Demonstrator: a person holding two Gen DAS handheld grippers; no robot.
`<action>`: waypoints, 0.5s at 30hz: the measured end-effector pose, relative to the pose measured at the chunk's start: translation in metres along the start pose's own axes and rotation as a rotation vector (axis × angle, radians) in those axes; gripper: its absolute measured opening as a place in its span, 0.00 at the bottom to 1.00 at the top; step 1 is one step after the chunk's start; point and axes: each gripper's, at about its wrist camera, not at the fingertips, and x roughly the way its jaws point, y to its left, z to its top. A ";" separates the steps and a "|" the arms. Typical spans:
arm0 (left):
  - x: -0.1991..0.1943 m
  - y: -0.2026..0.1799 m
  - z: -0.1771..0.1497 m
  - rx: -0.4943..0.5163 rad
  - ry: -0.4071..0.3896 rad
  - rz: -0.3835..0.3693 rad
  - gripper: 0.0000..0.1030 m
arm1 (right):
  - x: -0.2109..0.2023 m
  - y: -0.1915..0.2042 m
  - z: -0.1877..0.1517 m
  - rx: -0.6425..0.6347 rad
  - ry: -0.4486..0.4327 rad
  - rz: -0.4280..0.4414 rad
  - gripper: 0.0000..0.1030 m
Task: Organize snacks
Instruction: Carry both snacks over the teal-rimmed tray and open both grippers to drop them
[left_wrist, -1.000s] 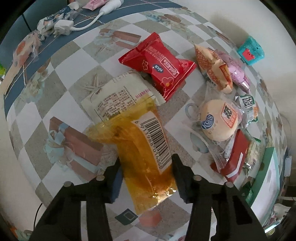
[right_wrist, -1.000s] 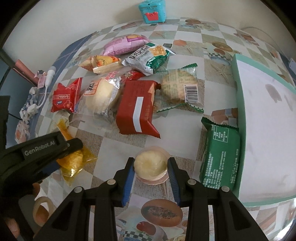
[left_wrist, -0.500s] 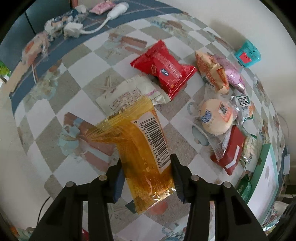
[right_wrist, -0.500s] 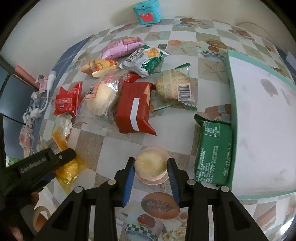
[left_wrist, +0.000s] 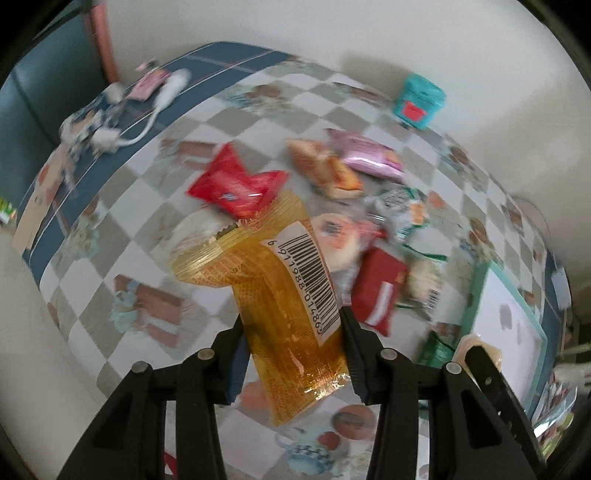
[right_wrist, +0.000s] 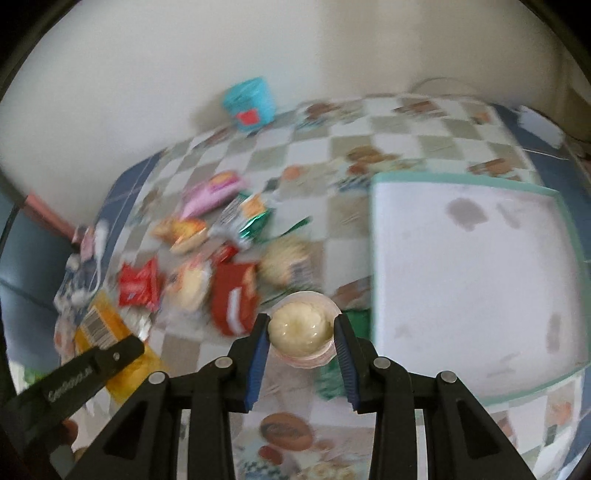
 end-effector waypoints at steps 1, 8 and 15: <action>-0.001 -0.011 0.000 0.025 0.000 -0.004 0.46 | -0.002 -0.010 0.004 0.021 -0.006 -0.007 0.36; 0.002 -0.086 -0.007 0.186 0.011 -0.037 0.46 | -0.010 -0.082 0.020 0.212 -0.047 -0.077 0.36; 0.017 -0.149 -0.019 0.304 0.027 -0.069 0.46 | -0.010 -0.146 0.026 0.374 -0.073 -0.201 0.36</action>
